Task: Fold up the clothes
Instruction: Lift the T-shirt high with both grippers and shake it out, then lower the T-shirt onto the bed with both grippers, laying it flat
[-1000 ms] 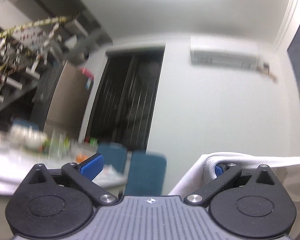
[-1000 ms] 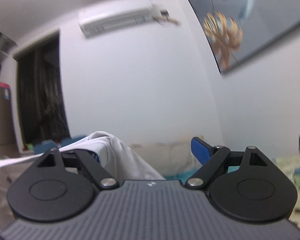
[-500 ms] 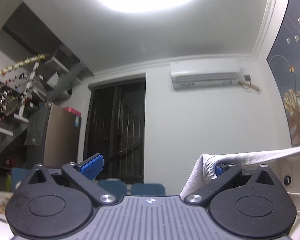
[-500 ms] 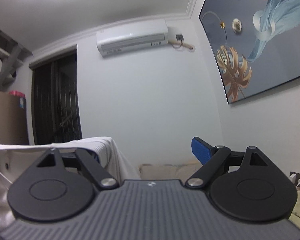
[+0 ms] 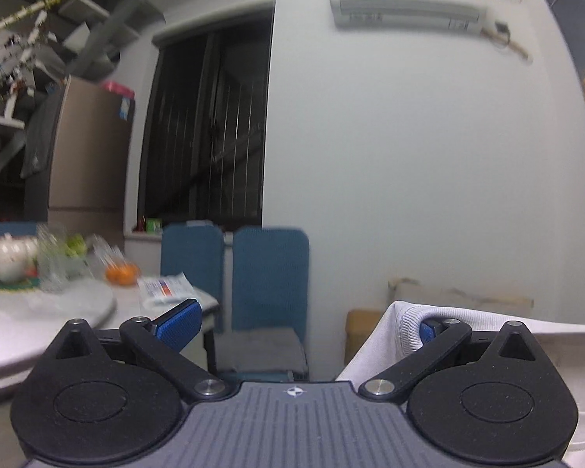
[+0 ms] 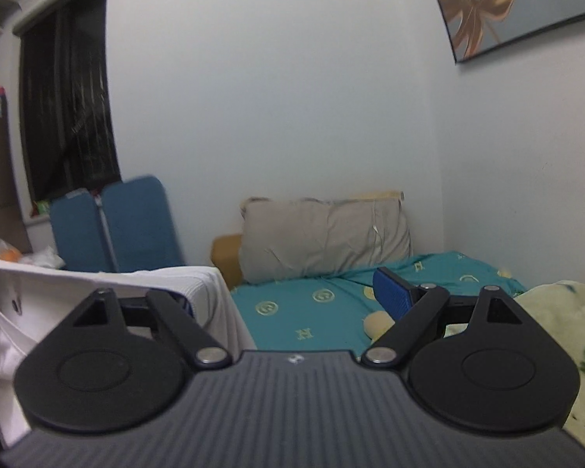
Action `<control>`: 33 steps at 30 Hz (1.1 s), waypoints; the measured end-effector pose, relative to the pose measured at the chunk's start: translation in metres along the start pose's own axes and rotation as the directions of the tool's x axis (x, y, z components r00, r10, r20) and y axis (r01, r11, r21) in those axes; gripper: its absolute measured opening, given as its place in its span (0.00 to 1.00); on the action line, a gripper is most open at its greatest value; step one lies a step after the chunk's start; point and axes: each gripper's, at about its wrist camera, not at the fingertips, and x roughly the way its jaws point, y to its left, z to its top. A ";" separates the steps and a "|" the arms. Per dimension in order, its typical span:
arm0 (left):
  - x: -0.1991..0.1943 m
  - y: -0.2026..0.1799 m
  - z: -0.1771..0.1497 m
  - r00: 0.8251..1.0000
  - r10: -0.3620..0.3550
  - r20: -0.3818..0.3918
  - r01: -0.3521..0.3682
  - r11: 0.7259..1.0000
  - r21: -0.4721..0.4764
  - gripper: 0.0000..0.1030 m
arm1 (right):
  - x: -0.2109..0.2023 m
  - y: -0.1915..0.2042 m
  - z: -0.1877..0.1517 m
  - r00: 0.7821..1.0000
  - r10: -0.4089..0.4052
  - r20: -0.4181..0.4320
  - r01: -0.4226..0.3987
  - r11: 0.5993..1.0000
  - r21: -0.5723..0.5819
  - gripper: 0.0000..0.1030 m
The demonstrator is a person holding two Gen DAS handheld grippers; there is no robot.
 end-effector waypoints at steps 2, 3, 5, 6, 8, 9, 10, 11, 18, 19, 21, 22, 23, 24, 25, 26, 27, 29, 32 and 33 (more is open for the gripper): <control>0.056 -0.018 -0.031 0.999 0.001 -0.040 -0.001 1.000 0.007 1.00 | 0.055 -0.001 -0.016 0.999 -0.027 -0.020 0.026 1.000 -0.015 0.84; 0.085 -0.026 -0.048 0.998 0.001 -0.060 0.000 1.000 0.015 1.00 | 0.083 -0.003 -0.025 0.999 -0.036 -0.032 0.035 0.999 -0.016 0.84; 0.142 -0.044 -0.086 0.994 -0.003 -0.107 0.006 0.999 0.036 1.00 | 0.141 -0.009 -0.047 0.997 -0.049 -0.066 0.048 0.999 -0.014 0.84; 0.169 -0.053 -0.111 0.991 -0.006 -0.136 0.013 0.999 0.053 1.00 | 0.169 -0.012 -0.060 0.994 -0.056 -0.090 0.055 0.998 -0.017 0.84; 0.222 -0.070 -0.162 0.980 -0.016 -0.196 0.032 0.996 0.083 1.00 | 0.226 -0.019 -0.089 0.988 -0.070 -0.141 0.067 0.997 -0.029 0.83; 0.247 -0.077 -0.190 0.973 -0.023 -0.228 0.046 0.994 0.096 1.00 | 0.254 -0.024 -0.105 0.982 -0.076 -0.173 0.071 0.997 -0.038 0.83; 0.272 -0.084 -0.218 0.965 -0.030 -0.260 0.060 0.992 0.109 1.00 | 0.279 -0.028 -0.122 0.976 -0.077 -0.205 0.070 0.997 -0.045 0.83; 0.293 -0.090 -0.242 0.956 -0.038 -0.292 0.074 0.991 0.113 1.00 | 0.304 -0.033 -0.140 0.969 -0.077 -0.234 0.067 0.996 -0.051 0.83; 0.404 -0.111 -0.362 0.807 -0.127 -0.577 0.227 0.968 0.106 0.96 | 0.424 -0.062 -0.243 0.832 0.064 -0.551 -0.055 0.998 0.032 0.84; 0.413 -0.113 -0.372 0.771 -0.152 -0.618 0.258 0.962 0.086 0.96 | 0.434 -0.060 -0.251 0.808 0.078 -0.584 -0.081 0.997 0.022 0.84; 0.420 -0.113 -0.378 0.712 -0.206 -0.671 0.310 0.950 0.037 0.96 | 0.433 -0.055 -0.259 0.777 0.162 -0.608 -0.152 0.986 0.068 0.84; 0.424 -0.113 -0.380 0.681 -0.233 -0.694 0.333 0.943 0.010 0.96 | 0.433 -0.053 -0.263 0.761 0.203 -0.617 -0.186 0.978 0.092 0.85; 0.423 -0.112 -0.379 0.667 -0.251 -0.701 0.353 0.936 0.001 0.97 | 0.430 -0.053 -0.263 0.760 0.240 -0.603 -0.210 0.970 0.122 0.85; 0.421 -0.112 -0.376 0.659 -0.264 -0.704 0.371 0.929 -0.001 0.98 | 0.428 -0.052 -0.262 0.760 0.277 -0.588 -0.233 0.961 0.151 0.86; 0.419 -0.110 -0.372 0.660 -0.272 -0.701 0.380 0.925 0.000 1.00 | 0.425 -0.054 -0.261 0.767 0.305 -0.565 -0.244 0.952 0.184 0.86; 0.416 -0.107 -0.368 0.663 -0.282 -0.694 0.388 0.922 -0.004 1.00 | 0.422 -0.056 -0.259 0.773 0.334 -0.540 -0.255 0.942 0.217 0.86; 0.412 -0.102 -0.364 0.667 -0.295 -0.684 0.395 0.919 -0.011 1.00 | 0.420 -0.057 -0.255 0.769 0.373 -0.518 -0.268 0.925 0.269 0.85; 0.397 -0.092 -0.350 0.690 -0.316 -0.652 0.402 0.915 -0.018 1.00 | 0.411 -0.058 -0.247 0.778 0.416 -0.471 -0.281 0.901 0.331 0.85; 0.364 -0.072 -0.327 0.740 -0.329 -0.587 0.396 0.918 -0.015 1.00 | 0.380 -0.048 -0.232 0.849 0.341 -0.404 -0.260 0.935 0.241 0.85; 0.348 -0.064 -0.320 0.755 -0.332 -0.565 0.391 0.920 -0.018 1.00 | 0.366 -0.043 -0.227 0.867 0.318 -0.382 -0.254 0.944 0.209 0.85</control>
